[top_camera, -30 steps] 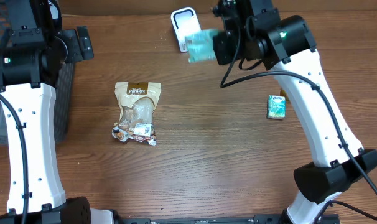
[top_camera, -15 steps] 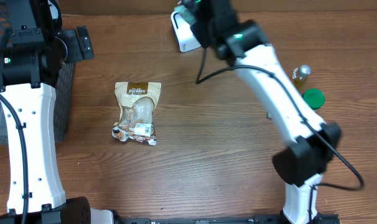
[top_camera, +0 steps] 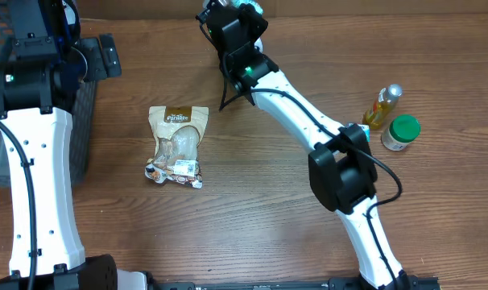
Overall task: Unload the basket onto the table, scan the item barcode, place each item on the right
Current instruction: 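Carry the teal item up to the white scanner with the right gripper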
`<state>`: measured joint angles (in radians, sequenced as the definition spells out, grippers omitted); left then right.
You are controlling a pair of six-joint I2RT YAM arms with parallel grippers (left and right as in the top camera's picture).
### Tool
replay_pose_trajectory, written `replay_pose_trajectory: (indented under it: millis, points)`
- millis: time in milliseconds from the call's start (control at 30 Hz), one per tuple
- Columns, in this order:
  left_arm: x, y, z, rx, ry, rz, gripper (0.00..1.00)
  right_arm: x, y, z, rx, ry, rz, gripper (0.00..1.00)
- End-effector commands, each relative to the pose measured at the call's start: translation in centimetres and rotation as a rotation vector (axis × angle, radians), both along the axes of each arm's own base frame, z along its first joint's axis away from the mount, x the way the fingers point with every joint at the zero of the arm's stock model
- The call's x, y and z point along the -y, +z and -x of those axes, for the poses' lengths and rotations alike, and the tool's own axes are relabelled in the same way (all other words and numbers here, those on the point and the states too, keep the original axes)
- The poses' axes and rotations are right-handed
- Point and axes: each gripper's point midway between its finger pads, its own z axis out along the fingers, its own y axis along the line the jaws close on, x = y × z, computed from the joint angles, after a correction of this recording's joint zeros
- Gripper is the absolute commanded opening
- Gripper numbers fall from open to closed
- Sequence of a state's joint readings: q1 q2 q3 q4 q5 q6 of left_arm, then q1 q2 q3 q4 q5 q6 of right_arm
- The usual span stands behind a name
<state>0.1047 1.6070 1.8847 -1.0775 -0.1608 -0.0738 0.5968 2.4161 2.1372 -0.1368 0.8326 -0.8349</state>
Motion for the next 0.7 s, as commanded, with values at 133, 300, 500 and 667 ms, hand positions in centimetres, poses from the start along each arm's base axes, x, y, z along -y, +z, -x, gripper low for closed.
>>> replay_pose_trajectory:
  millis: [133, 300, 500, 667]
  points:
    - [0.6, -0.1, -0.2, -0.003, -0.025, -0.009, 0.99, 1.1, -1.6, -0.6, 0.028, -0.084, 0.064, 0.04]
    - [0.6, -0.1, -0.2, -0.003, -0.025, -0.009, 1.0, 0.9, -3.5, -0.5, -0.002, -0.09, 0.091, 0.04]
    - [0.4, -0.1, -0.2, -0.003, -0.021, -0.009, 1.0, 0.4, -6.9, -0.3, -0.079, -0.054, 0.135, 0.04]
    - [0.6, -0.1, -0.2, -0.003, -0.025, -0.009, 1.0, -0.9, -7.2, 0.3, -0.086, -0.029, 0.142, 0.04]
